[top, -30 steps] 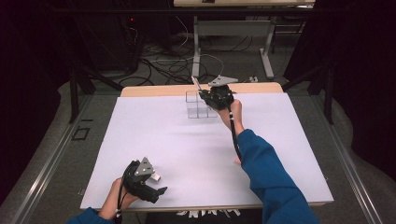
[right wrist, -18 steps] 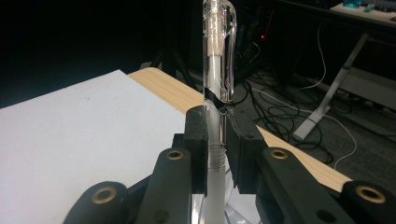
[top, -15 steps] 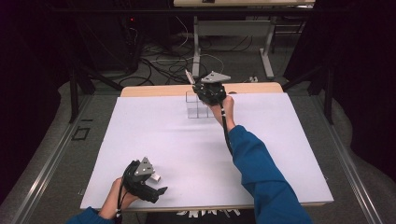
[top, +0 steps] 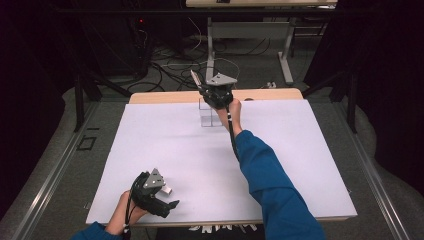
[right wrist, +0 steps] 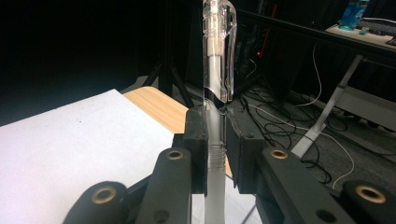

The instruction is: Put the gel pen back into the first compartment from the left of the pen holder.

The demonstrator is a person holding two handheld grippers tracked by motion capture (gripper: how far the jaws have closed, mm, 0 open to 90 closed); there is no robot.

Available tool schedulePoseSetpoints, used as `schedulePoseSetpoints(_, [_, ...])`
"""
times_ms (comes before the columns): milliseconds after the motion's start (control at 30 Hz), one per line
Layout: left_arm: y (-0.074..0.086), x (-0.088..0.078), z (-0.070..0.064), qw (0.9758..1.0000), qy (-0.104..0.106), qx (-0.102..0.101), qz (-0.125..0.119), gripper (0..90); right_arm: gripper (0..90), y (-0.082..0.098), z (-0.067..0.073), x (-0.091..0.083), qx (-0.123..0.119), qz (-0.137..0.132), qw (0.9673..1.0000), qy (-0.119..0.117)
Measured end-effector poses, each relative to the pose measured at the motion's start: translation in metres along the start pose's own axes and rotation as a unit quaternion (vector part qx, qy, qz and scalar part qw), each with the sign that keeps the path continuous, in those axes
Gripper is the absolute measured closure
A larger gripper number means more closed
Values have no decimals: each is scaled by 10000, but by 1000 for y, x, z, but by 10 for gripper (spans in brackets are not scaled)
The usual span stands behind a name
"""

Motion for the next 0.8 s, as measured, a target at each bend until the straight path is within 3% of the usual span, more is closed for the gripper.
schedulePoseSetpoints(267, [0, 2, 0, 10000, -41, -11, -69, 2, 792, 11, 1, 8, -130, 88, 9999, 24])
schedulePoseSetpoints(500, [0, 3, 1, 10000, -32, -7, -63, 3, 791, 19, 0, 11, -55, 183, 9998, 13])
schedulePoseSetpoints(633, [0, 2, 1, 10000, -51, -10, -73, 2, 783, 26, 3, 11, -69, 445, 9990, 45])
schedulePoseSetpoints(667, [0, 2, 1, 10000, -50, -27, -79, 3, 771, 27, 4, 12, -71, 511, 9986, 81])
schedulePoseSetpoints(800, [0, 0, 1, 10000, -14, 7, -15, 2, 495, 32, 8, 4, 70, 977, 9951, 109])
Point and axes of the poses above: each handheld gripper's, and its own axes: x roughly forward along the jaws, y roughly out of its underside, z roughly to its left, the point moved 8 cm from there along x, roughly forward along the jaws, and after that the axes turned 14 degrees about -z, right-handed, at the moved point
